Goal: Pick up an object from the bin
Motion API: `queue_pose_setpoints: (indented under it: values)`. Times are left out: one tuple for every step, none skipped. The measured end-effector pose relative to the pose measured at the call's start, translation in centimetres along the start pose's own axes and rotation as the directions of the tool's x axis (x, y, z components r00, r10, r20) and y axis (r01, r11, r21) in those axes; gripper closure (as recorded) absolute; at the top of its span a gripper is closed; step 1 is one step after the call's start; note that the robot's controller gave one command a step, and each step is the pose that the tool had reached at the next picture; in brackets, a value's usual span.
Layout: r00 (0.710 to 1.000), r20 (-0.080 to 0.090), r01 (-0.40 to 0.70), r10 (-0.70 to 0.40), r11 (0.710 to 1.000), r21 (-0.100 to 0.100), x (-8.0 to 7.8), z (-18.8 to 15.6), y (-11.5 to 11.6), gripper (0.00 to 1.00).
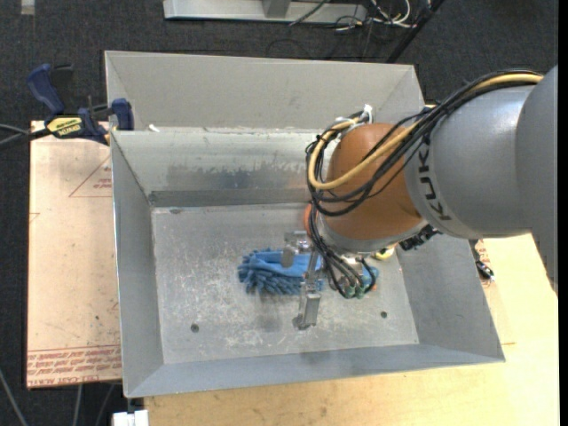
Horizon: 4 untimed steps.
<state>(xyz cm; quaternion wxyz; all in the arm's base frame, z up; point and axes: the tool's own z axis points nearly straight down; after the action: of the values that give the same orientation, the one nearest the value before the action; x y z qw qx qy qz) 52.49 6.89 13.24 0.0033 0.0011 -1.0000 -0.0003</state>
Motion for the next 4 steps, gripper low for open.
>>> queue_pose_setpoints:
  values:
    - [1.0,0.006,-0.002,0.002,1.0,0.0,-0.1,-0.4,0.0,0.0]
    - [0.999,0.003,0.043,-0.043,0.999,-0.002,-2.6,5.2,3.8,1.0]
    - [0.999,0.003,0.043,-0.043,0.999,-0.002,-2.6,5.2,3.8,1.0]
    - [0.999,-0.008,0.037,-0.037,0.999,-0.001,-2.8,1.8,3.6,1.0]
